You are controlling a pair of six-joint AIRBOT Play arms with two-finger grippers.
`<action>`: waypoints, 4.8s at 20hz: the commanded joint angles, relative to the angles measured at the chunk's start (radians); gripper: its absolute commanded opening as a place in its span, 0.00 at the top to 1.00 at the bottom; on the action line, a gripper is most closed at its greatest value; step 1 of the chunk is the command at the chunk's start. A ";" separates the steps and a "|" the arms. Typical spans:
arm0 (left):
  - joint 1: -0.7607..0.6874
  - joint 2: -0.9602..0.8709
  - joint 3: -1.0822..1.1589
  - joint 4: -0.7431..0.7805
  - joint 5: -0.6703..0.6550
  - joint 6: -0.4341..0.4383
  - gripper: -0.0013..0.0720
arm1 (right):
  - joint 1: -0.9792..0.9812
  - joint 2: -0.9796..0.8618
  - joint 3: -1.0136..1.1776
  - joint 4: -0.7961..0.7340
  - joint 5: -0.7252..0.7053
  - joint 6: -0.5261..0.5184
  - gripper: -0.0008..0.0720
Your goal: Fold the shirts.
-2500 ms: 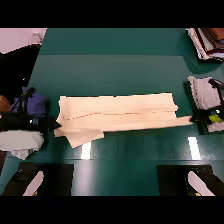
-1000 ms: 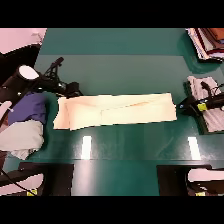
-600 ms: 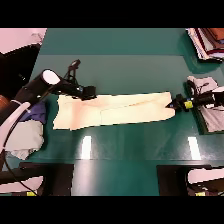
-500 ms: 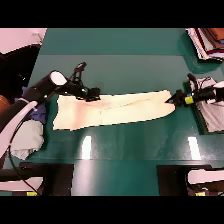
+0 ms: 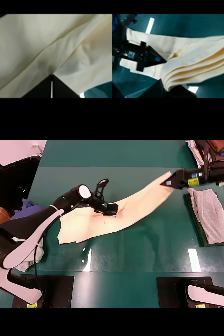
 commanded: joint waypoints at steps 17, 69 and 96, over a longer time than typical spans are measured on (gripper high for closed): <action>0.451 0.438 0.122 0.370 -0.204 -0.001 0.95 | 0.589 -0.148 0.108 0.191 -0.332 -0.111 0.97; 0.341 0.591 0.114 0.236 -0.154 -0.058 0.95 | -0.389 -0.279 0.220 -0.158 -0.276 0.085 0.97; 0.341 0.591 0.114 0.244 -0.188 -0.023 0.95 | -0.822 0.333 -0.319 -0.474 -0.051 0.132 0.97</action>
